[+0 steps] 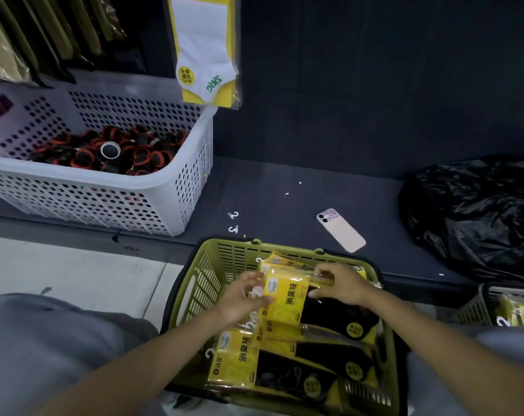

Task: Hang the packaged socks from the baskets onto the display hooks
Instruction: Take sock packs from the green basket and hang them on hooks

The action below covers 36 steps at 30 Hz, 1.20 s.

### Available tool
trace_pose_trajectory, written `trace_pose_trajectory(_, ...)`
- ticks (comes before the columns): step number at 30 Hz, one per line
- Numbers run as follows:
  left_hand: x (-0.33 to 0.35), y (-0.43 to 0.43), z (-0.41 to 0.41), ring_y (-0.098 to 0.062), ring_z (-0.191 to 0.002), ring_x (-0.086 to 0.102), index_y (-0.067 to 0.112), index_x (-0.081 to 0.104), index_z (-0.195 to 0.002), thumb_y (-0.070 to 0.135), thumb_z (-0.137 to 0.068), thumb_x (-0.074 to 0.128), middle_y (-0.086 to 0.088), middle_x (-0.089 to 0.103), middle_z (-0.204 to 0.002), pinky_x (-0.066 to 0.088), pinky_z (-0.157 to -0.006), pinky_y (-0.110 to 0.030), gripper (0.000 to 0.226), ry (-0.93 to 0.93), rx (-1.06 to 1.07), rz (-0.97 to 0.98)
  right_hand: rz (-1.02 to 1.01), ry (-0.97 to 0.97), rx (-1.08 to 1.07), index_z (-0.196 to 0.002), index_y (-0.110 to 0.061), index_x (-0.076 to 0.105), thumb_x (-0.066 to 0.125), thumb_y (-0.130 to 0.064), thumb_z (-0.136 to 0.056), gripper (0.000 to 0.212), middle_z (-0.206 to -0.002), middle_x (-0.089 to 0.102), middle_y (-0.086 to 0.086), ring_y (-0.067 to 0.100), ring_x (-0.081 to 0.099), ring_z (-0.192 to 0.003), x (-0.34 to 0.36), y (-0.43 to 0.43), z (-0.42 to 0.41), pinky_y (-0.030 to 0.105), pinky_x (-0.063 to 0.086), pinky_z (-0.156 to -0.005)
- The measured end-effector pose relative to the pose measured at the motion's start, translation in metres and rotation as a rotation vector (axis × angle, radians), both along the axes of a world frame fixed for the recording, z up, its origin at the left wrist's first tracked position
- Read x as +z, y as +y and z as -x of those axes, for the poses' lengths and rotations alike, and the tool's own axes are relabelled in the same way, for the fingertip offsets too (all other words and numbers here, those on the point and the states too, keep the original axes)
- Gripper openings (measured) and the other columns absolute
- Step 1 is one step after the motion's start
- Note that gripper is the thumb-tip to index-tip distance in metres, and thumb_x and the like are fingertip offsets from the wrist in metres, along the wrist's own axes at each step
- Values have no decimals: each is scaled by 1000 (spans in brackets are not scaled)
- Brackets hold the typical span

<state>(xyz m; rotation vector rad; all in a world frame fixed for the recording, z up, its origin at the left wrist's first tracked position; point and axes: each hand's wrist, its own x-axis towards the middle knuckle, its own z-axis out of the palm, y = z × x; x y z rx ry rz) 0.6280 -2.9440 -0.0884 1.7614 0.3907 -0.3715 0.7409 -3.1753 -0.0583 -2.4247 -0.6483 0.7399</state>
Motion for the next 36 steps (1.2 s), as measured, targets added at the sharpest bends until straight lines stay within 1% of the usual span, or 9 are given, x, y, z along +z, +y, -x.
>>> trace_pose_trajectory(3, 20, 2, -9, -13, -117, 51, 25, 33, -135, 23, -73, 80, 5, 47, -132, 49, -84, -16, 77, -55, 138, 93, -219, -7, -143, -75, -16, 51, 80, -30, -74, 32, -74, 50, -2, 12, 47, -73, 20, 7, -7, 29, 34, -67)
trace_pose_trajectory(7, 64, 6, -29, -20, -126, 48, 19, 12, -150, 49, -64, 76, -2, 38, -147, 41, -105, -38, 111, -13, 182, 202, -491, 13, -327, -82, 0, 58, 77, -26, -77, 32, -77, 60, 11, 22, 57, -75, 60, 24, -16, 21, 42, -76)
trace_pose_trajectory(10, 106, 12, -44, -16, -113, 60, 15, 39, -138, 56, -60, 72, -2, 60, -130, 49, -97, -36, 94, -112, 103, 380, -662, 44, -366, -78, -19, 65, 76, -35, -73, 20, -79, 70, -14, 3, 66, -80, 96, 43, -15, 9, 46, -71)
trace_pose_trajectory(14, 170, 30, -66, -7, -103, 66, 28, 60, -118, 50, -70, 67, 9, 69, -117, 53, -79, -23, 54, -327, 88, 341, -855, 16, -394, -89, -16, 69, 75, -39, -67, 33, -93, 75, -3, 11, 71, -89, 145, 69, -17, 24, 53, -79)
trace_pose_trajectory(20, 257, 66, -96, -12, -115, 61, 23, 62, -121, 42, -73, 68, 8, 68, -118, 42, -105, -37, 51, -605, 189, 256, -1017, -164, -357, -97, -19, 64, 75, -36, -71, 33, -96, 72, -1, 14, 68, -92, 225, 117, -34, 24, 54, -79)
trace_pose_trajectory(24, 290, 92, -105, -7, -103, 66, 27, 65, -109, 32, -79, 67, 11, 72, -106, 52, -86, -20, 30, -728, 245, 211, -1133, -303, -368, -104, -23, 61, 73, -35, -69, 39, -96, 64, -7, 3, 62, -85, 273, 149, -49, 16, 52, -74)
trace_pose_trajectory(29, 313, 118, -110, -5, -86, 71, 24, 68, -103, 37, -67, 76, 9, 75, -95, 51, -62, -10, 39, -808, 318, 200, -1253, -259, -338, -96, -17, 65, 71, -28, -75, 25, -86, 71, -5, 3, 67, -81, 301, 186, -59, 13, 52, -69)
trace_pose_trajectory(33, 317, 134, -108, 1, -74, 69, 28, 67, -94, 51, -57, 75, 15, 74, -85, 49, -53, -8, 45, -838, 447, 176, -1271, -218, -312, -95, -14, 65, 69, -23, -80, 18, -88, 74, -6, 4, 69, -82, 307, 207, -60, 12, 52, -66)
trace_pose_trajectory(36, 319, 145, -104, 14, -73, 64, 37, 64, -90, 59, -69, 57, 30, 70, -80, 45, -54, -4, 31, -856, 519, 136, -1277, -190, -322, -97, -15, 61, 63, -19, -87, 12, -91, 74, -6, 5, 70, -82, 308, 219, -59, 11, 52, -63)
